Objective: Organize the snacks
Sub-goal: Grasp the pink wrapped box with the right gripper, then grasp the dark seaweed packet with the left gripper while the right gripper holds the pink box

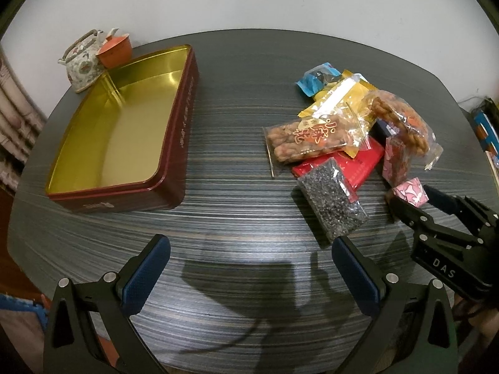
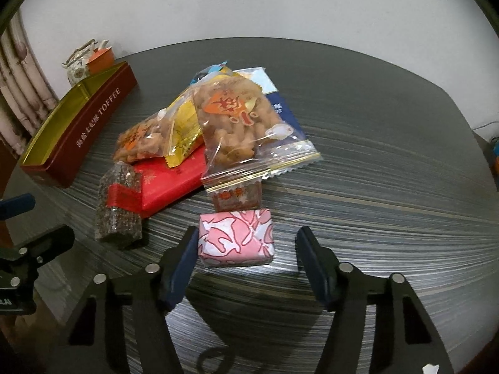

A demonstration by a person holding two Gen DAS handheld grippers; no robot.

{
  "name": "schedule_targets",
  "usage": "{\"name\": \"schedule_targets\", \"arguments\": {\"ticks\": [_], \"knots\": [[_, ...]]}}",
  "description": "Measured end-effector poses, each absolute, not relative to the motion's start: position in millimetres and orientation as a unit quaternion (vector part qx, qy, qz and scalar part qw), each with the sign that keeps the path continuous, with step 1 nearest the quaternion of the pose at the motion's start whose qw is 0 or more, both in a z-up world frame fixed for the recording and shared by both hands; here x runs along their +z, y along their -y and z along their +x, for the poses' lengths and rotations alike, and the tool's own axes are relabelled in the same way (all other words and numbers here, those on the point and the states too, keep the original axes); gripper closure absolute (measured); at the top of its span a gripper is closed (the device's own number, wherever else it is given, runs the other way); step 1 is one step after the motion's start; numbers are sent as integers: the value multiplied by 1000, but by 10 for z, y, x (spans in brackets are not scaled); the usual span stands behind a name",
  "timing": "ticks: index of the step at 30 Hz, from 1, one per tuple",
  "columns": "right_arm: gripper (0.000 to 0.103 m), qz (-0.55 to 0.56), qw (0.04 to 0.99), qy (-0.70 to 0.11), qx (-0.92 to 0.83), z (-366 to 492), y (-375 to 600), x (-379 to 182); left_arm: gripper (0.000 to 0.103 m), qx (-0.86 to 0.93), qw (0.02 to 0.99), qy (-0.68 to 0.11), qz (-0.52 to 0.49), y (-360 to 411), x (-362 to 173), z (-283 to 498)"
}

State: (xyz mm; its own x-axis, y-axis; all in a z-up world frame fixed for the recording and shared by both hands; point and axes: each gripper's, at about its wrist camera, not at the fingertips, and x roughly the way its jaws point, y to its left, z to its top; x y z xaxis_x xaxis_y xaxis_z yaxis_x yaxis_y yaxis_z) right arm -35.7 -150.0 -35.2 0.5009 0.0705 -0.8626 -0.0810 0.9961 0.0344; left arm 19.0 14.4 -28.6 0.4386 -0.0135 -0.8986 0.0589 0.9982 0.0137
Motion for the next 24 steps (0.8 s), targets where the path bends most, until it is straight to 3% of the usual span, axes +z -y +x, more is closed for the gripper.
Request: {"name": "schedule_targets", "arguments": {"ticks": [4,20,24], "knots": [[62,0,866,-498,56,-369,1498,-351,0,-21,848,-529,24,-109,-287,188],[62,24,863,-504,-31,-416,1900,-329,2,-59,838,-543,-1,106,-259,318],[62,33,863,-503,-39,-411,1959,-337,17,-65,829,-556,-16,165,-302,395]]}}
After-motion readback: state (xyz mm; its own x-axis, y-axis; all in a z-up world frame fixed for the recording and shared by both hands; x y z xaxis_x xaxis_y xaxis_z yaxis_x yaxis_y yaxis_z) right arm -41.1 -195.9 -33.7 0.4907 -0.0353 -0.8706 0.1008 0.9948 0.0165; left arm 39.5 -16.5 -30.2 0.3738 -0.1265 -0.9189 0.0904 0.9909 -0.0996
